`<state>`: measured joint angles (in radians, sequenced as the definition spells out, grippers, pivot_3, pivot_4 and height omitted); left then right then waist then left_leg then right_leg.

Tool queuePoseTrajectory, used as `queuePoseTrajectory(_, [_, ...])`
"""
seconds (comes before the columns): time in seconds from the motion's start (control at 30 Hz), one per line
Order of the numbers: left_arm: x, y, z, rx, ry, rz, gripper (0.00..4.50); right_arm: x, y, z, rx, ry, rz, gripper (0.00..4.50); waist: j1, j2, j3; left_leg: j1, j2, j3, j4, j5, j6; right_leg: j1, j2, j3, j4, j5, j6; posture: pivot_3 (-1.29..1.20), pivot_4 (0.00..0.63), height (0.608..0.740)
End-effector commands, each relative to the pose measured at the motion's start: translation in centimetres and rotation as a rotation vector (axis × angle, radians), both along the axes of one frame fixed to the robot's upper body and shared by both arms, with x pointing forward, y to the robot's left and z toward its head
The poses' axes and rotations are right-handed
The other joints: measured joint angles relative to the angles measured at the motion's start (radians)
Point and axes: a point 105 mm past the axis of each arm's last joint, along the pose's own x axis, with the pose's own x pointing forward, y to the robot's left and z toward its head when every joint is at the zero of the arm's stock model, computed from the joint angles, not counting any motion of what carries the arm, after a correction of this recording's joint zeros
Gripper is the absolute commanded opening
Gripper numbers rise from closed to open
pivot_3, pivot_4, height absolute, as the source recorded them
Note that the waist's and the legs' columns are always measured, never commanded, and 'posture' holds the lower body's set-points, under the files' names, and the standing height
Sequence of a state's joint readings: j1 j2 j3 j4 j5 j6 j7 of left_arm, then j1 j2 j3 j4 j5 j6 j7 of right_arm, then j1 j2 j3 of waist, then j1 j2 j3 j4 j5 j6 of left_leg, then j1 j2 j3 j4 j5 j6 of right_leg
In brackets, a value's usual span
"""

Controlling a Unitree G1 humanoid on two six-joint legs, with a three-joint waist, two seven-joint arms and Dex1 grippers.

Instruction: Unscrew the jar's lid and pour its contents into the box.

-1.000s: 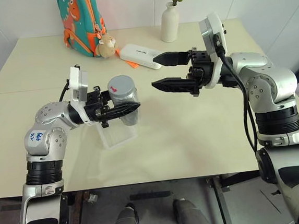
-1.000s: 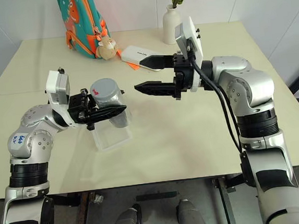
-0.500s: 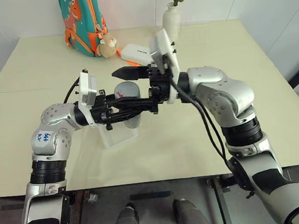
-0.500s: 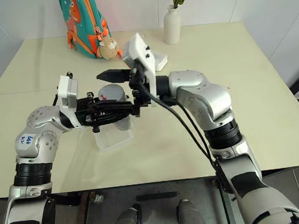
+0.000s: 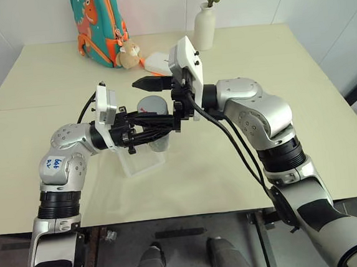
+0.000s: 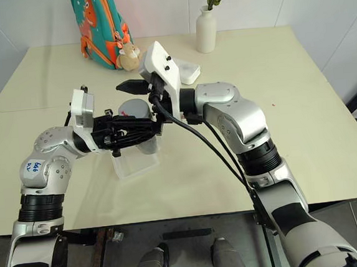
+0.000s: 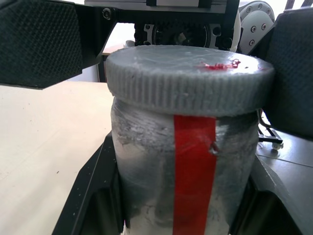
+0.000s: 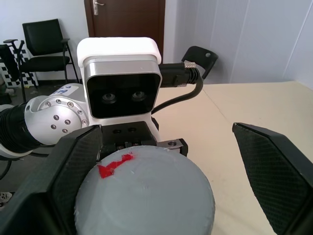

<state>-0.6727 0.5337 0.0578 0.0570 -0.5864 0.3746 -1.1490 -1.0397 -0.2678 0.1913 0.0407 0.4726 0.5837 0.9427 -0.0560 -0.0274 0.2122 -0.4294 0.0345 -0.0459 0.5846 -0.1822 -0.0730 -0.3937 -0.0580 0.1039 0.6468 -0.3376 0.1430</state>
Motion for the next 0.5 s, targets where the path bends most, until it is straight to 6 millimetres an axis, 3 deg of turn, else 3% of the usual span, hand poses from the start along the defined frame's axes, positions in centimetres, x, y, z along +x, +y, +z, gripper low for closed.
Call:
queuePoseTrajectory(0.03, [-0.6, 0.1, 1.0, -0.003, -0.048, -0.024, 2.01, 1.0, -4.1, 2.0, 0.074, -0.039, -0.083, 4.49, 0.000, 0.000, 0.000, 0.000, 0.000, 0.000, 0.000, 0.000, 0.000, 0.000, 0.000, 0.000, 0.000, 0.000, 0.000, 0.00, 0.150, 0.740])
queuePoseTrajectory(0.33, [-0.6, 0.4, 1.1, -0.003, -0.051, -0.012, 2.01, 2.2, -9.1, 1.9, 0.072, 0.003, -0.164, 4.49, 0.000, 0.000, 0.000, 0.000, 0.000, 0.000, 0.000, 0.000, 0.000, 0.000, 0.000, 0.000, -0.001, 0.000, 0.000, 0.00, 0.150, 0.740])
queuePoseTrajectory(0.5, [-0.5, 0.6, 1.1, -0.001, -0.053, -0.004, 2.01, 1.2, -8.9, 2.6, 0.073, -0.008, -0.103, 4.49, -0.007, 0.001, 0.001, 0.001, 0.000, 0.000, -0.001, 0.000, 0.000, 0.000, 0.000, 0.001, -0.001, 0.000, 0.000, 0.00, 0.150, 0.740])
